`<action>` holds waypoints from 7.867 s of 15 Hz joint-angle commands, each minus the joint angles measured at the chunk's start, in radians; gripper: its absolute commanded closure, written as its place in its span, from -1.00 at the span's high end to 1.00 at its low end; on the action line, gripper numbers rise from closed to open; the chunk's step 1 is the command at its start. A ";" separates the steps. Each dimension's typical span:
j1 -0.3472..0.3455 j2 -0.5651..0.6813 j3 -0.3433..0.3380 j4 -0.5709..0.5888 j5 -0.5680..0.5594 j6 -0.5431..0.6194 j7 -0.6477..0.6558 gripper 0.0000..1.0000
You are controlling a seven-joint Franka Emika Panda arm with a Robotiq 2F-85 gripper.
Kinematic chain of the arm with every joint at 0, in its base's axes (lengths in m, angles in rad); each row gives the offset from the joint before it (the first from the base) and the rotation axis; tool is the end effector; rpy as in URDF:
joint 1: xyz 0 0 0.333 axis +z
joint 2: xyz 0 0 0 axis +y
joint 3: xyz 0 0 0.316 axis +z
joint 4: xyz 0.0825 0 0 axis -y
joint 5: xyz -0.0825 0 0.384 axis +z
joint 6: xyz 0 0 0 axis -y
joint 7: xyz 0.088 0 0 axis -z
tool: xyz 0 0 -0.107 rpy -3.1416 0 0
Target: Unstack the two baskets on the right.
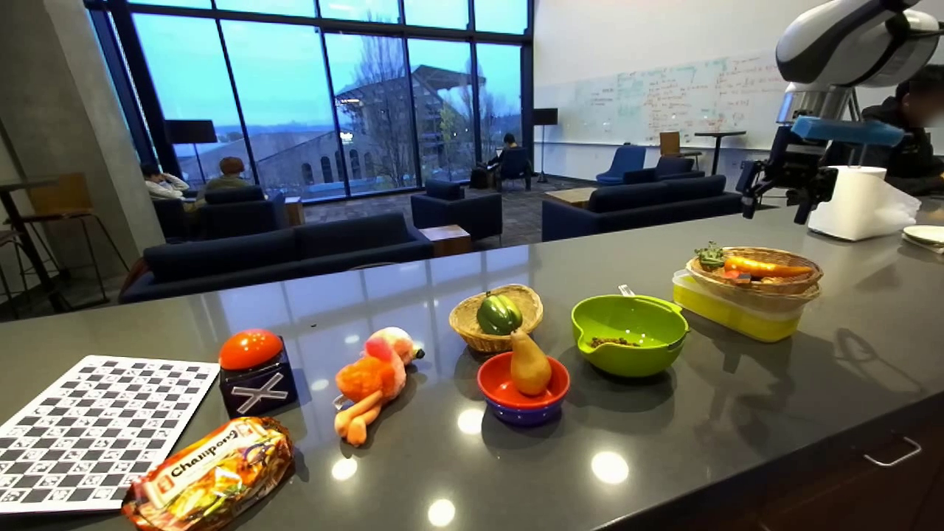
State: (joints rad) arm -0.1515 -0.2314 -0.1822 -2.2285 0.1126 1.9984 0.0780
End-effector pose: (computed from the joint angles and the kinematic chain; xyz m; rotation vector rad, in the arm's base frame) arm 0.4550 -0.1540 0.4677 -2.9214 0.6745 -0.0220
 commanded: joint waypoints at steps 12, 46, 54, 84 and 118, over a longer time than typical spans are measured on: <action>-0.036 0.140 -0.012 0.025 -0.044 0.047 -0.006 1.00; -0.029 0.197 -0.006 0.046 -0.025 0.064 -0.073 -0.96; -0.029 0.184 -0.008 0.037 0.041 0.076 -0.152 -0.96; -0.177 0.156 -0.239 0.139 0.385 -0.190 -0.425 -0.96; -0.293 0.556 -0.199 0.350 0.720 0.108 -0.185 -0.96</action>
State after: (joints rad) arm -0.4293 0.3033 -0.3942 -1.9107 0.8404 2.0668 -0.1664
